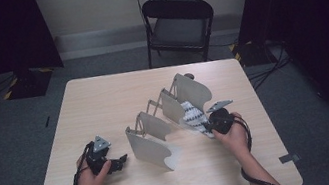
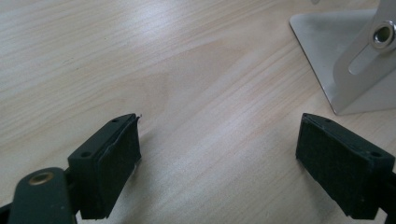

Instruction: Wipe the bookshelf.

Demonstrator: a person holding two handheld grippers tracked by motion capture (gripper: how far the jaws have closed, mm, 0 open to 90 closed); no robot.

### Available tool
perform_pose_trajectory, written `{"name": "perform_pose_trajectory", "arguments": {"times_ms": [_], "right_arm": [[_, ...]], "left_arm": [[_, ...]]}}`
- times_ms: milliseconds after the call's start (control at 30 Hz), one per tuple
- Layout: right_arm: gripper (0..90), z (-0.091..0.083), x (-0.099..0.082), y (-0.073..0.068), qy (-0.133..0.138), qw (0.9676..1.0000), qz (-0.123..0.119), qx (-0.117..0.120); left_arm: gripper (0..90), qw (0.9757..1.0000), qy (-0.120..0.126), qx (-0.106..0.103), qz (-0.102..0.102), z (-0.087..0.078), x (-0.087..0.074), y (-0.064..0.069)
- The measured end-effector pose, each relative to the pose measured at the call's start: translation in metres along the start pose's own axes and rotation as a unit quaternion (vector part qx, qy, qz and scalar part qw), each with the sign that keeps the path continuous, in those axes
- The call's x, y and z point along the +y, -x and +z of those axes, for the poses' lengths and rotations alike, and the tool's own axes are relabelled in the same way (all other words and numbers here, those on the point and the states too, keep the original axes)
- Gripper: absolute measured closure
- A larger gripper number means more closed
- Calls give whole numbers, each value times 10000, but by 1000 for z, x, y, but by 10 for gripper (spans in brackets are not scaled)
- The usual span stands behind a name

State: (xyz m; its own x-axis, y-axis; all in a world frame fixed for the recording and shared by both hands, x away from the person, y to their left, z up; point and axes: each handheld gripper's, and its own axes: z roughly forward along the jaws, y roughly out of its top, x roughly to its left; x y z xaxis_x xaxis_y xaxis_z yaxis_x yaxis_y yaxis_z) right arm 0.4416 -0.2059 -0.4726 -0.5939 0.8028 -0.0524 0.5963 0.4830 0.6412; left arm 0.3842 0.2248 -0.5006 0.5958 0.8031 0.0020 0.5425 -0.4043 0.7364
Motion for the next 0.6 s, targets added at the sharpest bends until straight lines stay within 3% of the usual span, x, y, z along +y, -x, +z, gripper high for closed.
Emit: {"name": "perform_pose_trajectory", "arguments": {"times_ms": [267, 600], "right_arm": [[790, -12, -14, -1, -10, 10000, -44, 51], [790, -30, -35, 5, -19, 10000, 87, 20]], "left_arm": [[133, 10000, 11, 8, -12, 0, 0, 0], [133, 10000, 10, 9, -4, 0, 0, 0]]}}
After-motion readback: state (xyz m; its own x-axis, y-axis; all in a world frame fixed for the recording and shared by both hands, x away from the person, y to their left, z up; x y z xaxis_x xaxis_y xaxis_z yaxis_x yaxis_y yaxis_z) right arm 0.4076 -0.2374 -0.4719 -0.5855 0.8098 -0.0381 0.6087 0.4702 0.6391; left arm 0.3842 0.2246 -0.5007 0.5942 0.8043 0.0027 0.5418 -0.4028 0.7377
